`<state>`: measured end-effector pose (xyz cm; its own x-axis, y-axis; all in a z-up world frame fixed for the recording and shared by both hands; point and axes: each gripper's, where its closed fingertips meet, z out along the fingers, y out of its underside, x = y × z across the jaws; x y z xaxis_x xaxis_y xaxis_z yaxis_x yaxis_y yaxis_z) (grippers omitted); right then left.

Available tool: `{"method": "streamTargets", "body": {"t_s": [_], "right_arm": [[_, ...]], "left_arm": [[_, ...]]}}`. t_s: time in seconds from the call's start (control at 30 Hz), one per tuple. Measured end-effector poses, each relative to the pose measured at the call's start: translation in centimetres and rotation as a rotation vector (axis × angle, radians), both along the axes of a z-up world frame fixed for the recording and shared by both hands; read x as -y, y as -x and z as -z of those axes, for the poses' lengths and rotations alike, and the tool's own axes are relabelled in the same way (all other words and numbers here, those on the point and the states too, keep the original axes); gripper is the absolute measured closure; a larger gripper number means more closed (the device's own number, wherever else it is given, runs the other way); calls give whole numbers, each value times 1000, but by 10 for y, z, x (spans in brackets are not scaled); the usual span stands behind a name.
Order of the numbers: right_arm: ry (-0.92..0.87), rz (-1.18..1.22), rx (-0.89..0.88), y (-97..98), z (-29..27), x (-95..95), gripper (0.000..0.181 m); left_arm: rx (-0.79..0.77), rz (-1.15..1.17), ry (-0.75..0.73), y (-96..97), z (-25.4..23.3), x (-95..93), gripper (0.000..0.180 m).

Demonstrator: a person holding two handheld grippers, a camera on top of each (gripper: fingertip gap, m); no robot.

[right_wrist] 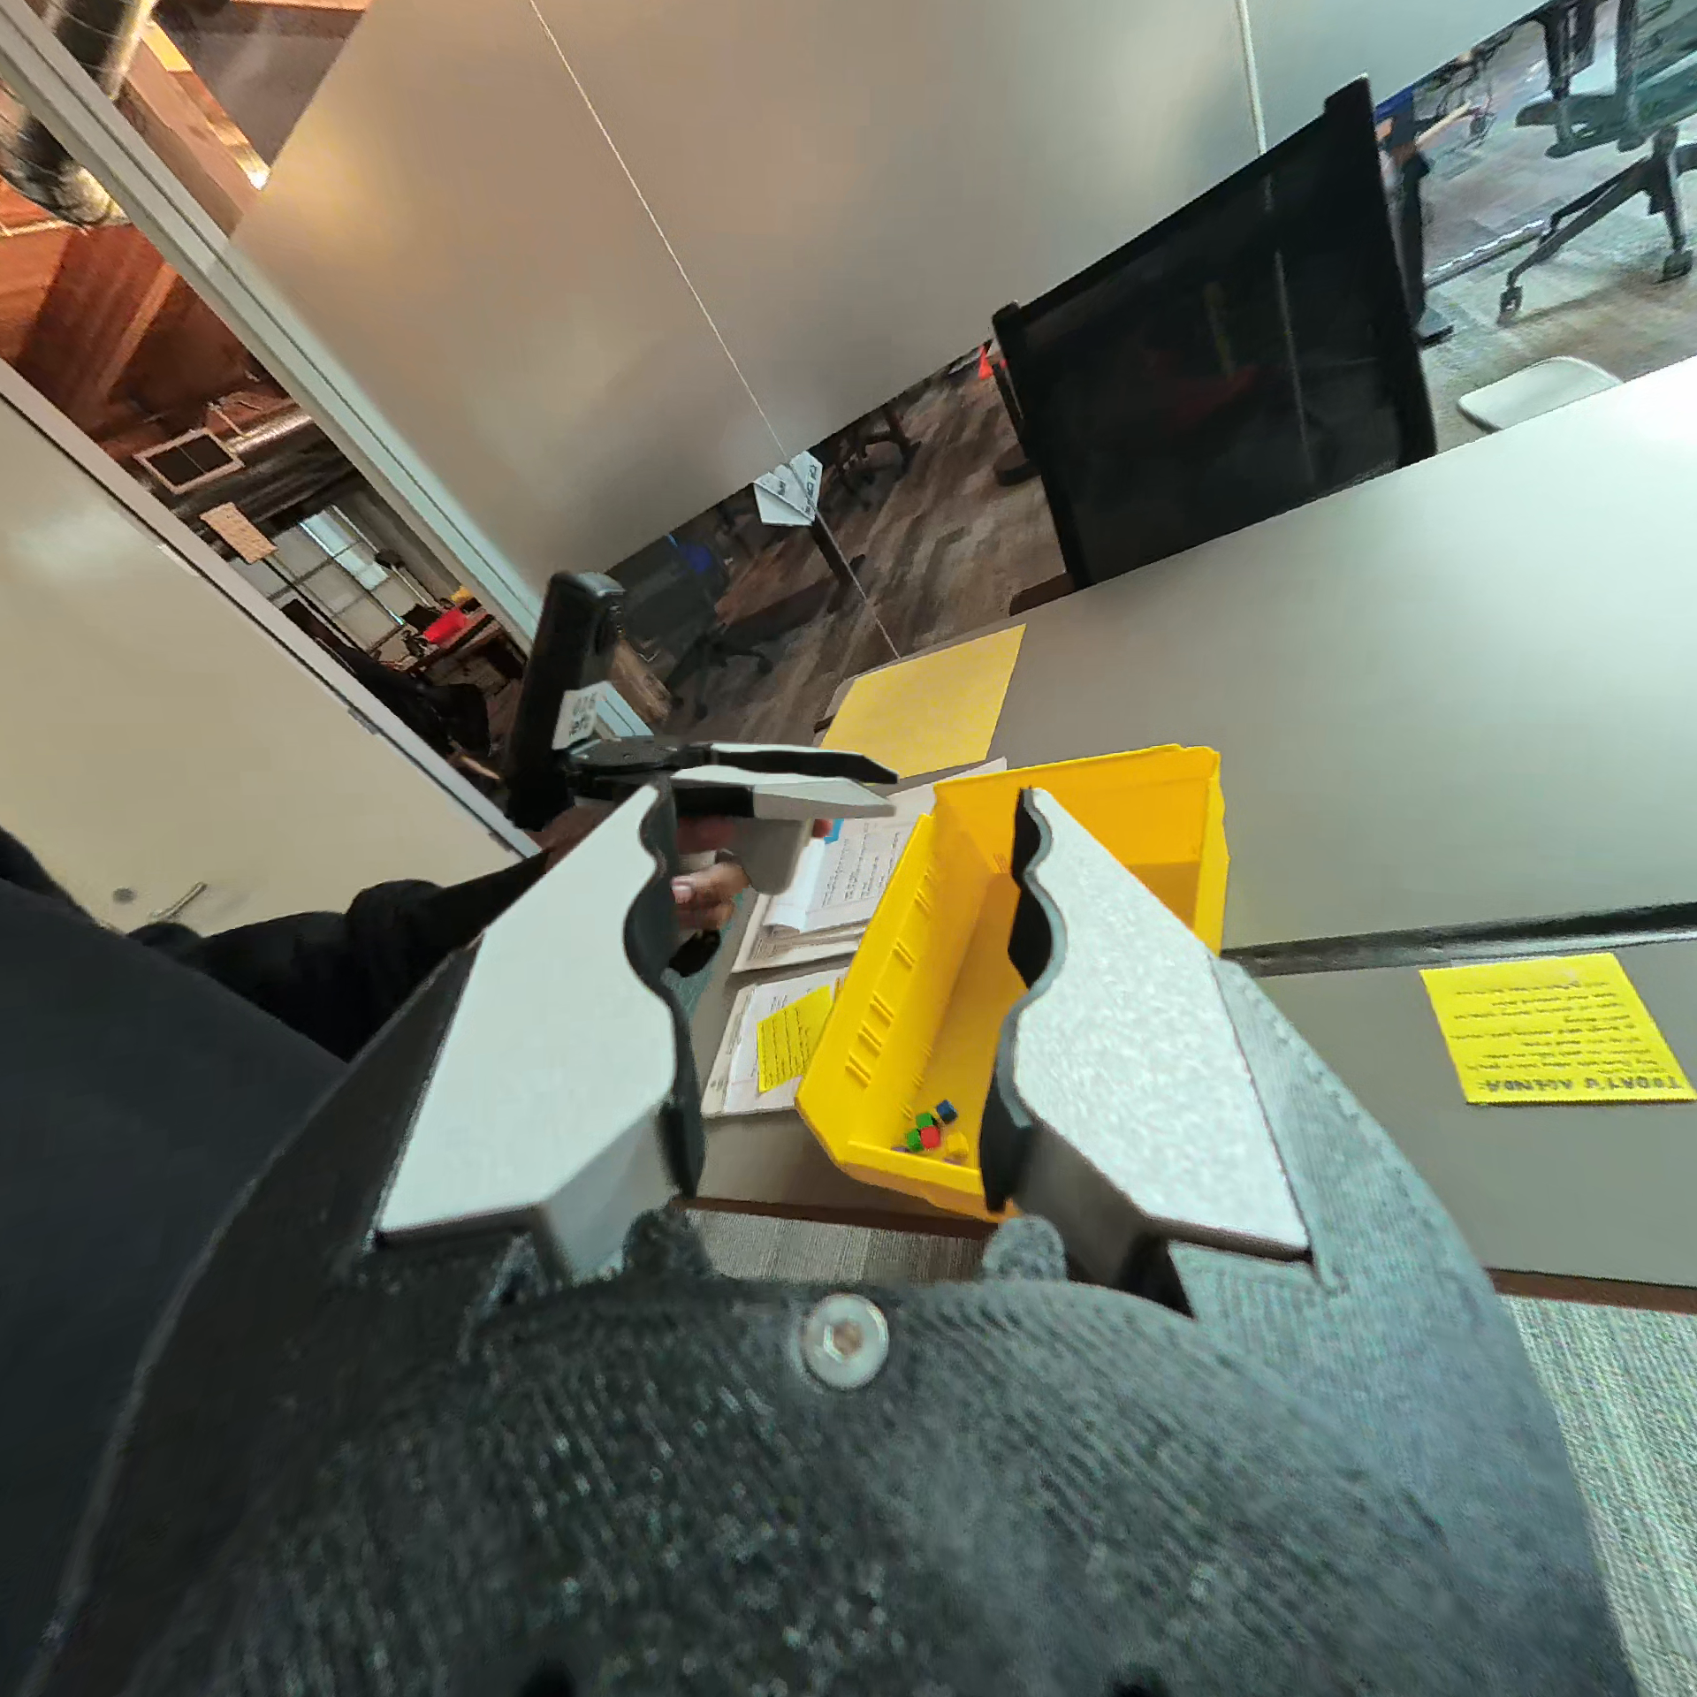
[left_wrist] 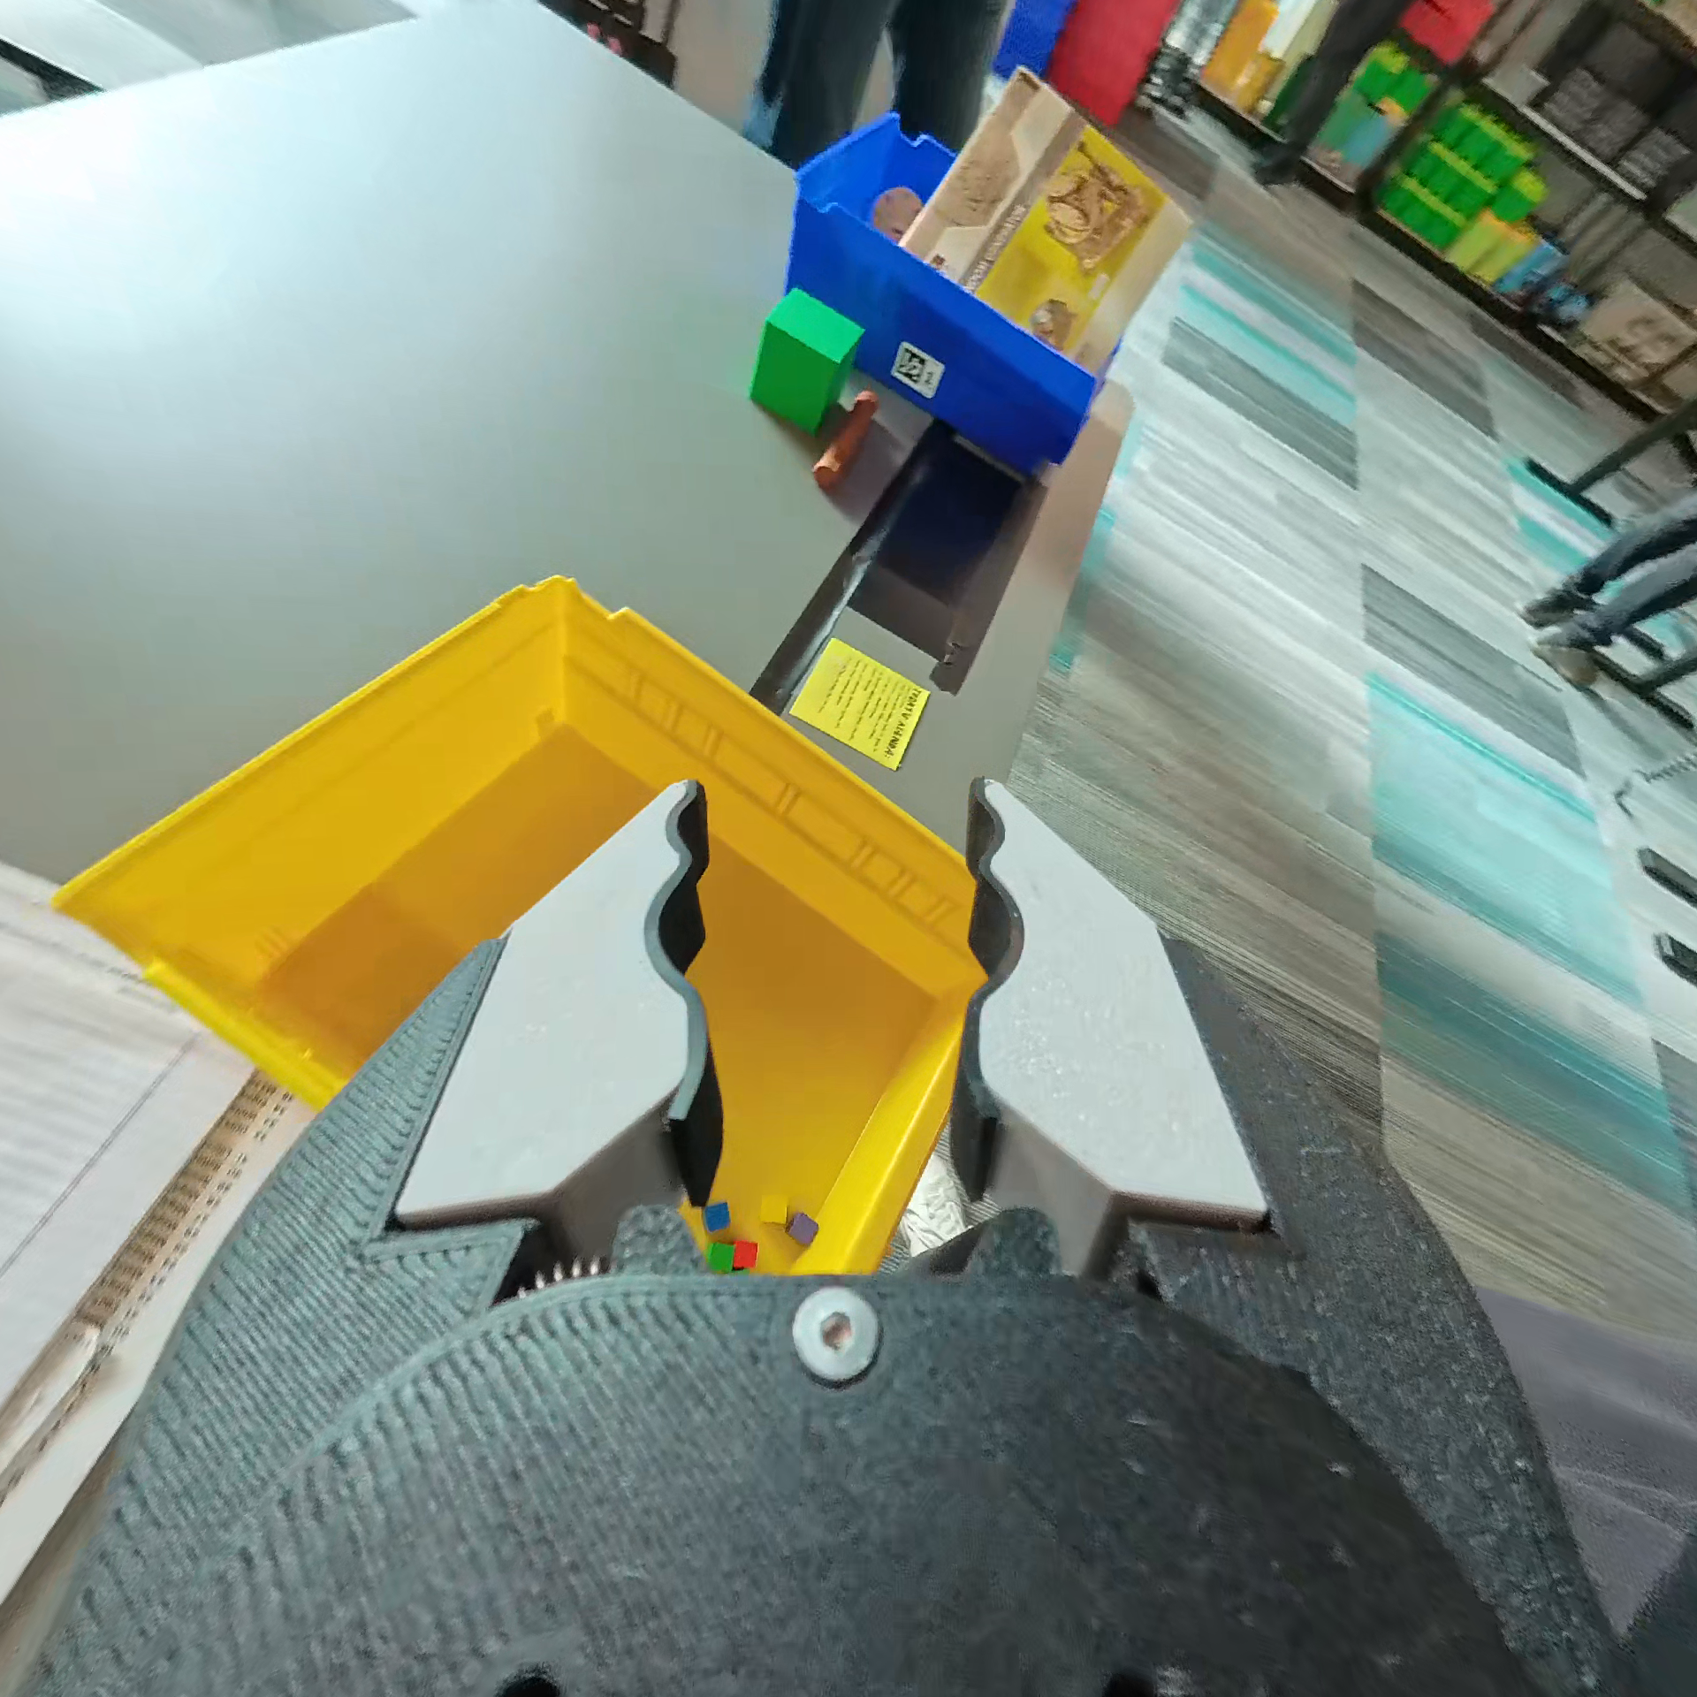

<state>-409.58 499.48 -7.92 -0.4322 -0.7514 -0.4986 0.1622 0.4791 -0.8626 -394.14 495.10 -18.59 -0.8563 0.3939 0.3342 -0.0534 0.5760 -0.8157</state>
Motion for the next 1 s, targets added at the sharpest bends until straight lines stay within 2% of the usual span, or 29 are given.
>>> {"method": "streamTargets", "body": {"t_s": [0.1,0.27,0.4,0.43,0.53,0.57,0.6,0.73,0.83,0.9,1.0], "right_arm": [[1,31,2,-22,-1,-9,109],[43,78,-147,-37,7,-25,110],[81,72,-181,-52,-3,-32,112],[96,86,-126,-52,-16,-30,111],[129,159,295,-20,-88,-18,110],[141,182,363,-5,-101,-14,111],[156,210,344,5,-102,-10,112],[128,252,61,2,-62,-2,119],[77,214,73,-12,-45,-3,120],[45,181,97,-19,-38,-4,120],[26,160,86,-18,-32,-4,121]], "left_arm": [[-26,77,-21,3,7,5,126],[-32,177,-31,8,11,6,126],[-80,222,-38,10,7,7,126],[-119,234,-30,11,1,6,127],[-314,195,-32,1,-20,12,125],[-335,178,-42,-4,-21,14,124],[-319,173,-49,-9,-18,15,123],[-112,198,-53,-17,8,9,124],[-3,244,-123,-14,33,-1,127],[-1,288,-188,-9,43,-8,131],[-1,321,-205,-4,50,-9,141]]}}
